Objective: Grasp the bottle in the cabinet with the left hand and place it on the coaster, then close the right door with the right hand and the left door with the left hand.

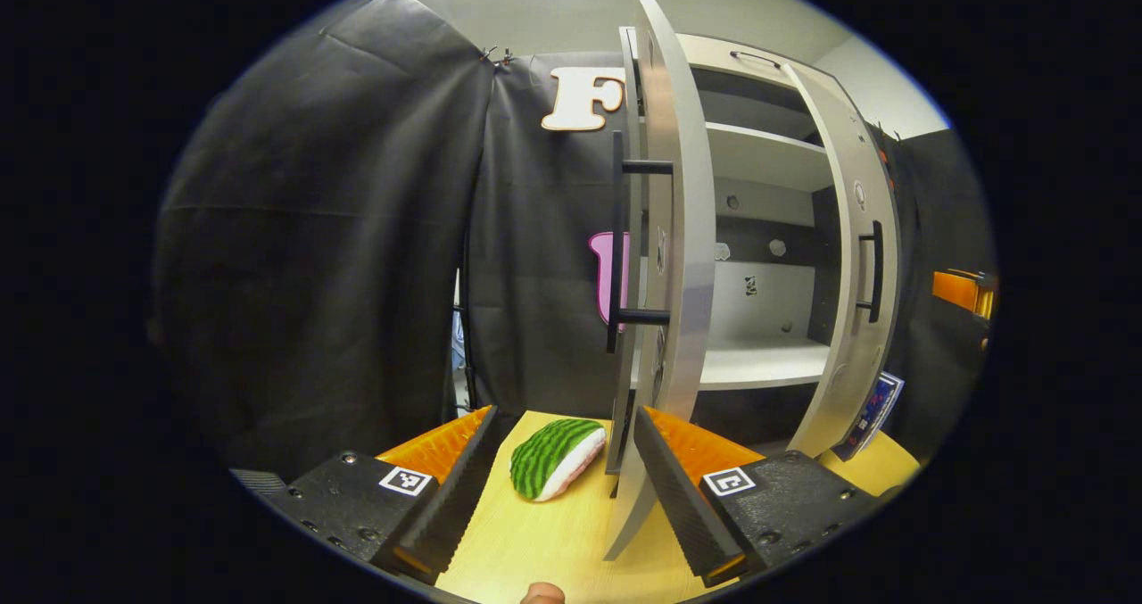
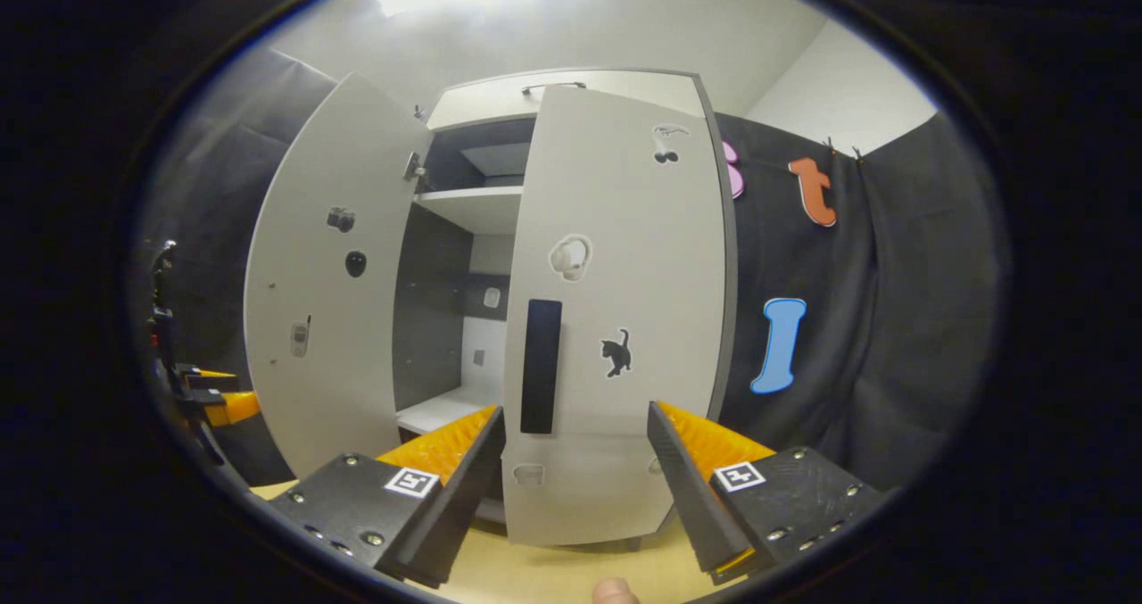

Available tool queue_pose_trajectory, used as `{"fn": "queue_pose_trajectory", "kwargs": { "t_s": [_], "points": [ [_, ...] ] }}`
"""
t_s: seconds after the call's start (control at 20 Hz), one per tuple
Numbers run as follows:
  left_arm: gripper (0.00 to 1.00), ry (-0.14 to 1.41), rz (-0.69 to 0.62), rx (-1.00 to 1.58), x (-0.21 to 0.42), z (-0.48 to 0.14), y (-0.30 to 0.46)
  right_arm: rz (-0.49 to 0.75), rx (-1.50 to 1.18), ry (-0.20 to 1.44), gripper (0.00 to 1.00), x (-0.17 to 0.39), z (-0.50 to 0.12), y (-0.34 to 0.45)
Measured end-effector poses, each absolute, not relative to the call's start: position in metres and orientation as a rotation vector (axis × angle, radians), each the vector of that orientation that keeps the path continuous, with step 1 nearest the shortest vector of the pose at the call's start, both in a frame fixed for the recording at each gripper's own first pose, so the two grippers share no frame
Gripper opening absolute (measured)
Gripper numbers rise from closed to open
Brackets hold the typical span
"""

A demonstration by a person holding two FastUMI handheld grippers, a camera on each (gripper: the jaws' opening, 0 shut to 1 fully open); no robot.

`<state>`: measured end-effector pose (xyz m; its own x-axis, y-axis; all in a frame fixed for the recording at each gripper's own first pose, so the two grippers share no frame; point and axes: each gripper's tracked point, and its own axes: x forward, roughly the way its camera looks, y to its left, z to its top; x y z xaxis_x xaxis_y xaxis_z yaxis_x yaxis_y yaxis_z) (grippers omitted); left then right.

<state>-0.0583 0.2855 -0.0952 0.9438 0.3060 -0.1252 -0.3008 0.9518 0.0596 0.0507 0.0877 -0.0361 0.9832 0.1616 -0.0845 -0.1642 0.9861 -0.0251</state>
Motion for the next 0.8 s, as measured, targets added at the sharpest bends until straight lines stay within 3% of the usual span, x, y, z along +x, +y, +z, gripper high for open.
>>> {"fn": "queue_pose_trajectory", "kwargs": {
  "t_s": [0.3, 0.45, 0.5, 0.8],
  "points": [
    [0.92, 0.147, 0.293, 0.03, -0.056, -0.0974, 0.288, 0.159, -0.024, 0.089, 0.93, 0.052, -0.0382, 0.0855],
    [0.94, 0.15, 0.287, 0.036, -0.0579, -0.0968, 0.2864, 0.156, -0.02, 0.092, 0.93, 0.0522, -0.0382, 0.0832],
    [0.91, 0.15, 0.287, 0.034, -0.0576, -0.0969, 0.2862, 0.155, -0.02, 0.093, 0.96, 0.0511, -0.038, 0.0824],
    [0.94, 0.153, 0.286, 0.034, -0.0574, -0.0958, 0.2853, 0.147, -0.021, 0.096, 0.93, 0.0491, -0.0376, 0.0789]
  ]
}}
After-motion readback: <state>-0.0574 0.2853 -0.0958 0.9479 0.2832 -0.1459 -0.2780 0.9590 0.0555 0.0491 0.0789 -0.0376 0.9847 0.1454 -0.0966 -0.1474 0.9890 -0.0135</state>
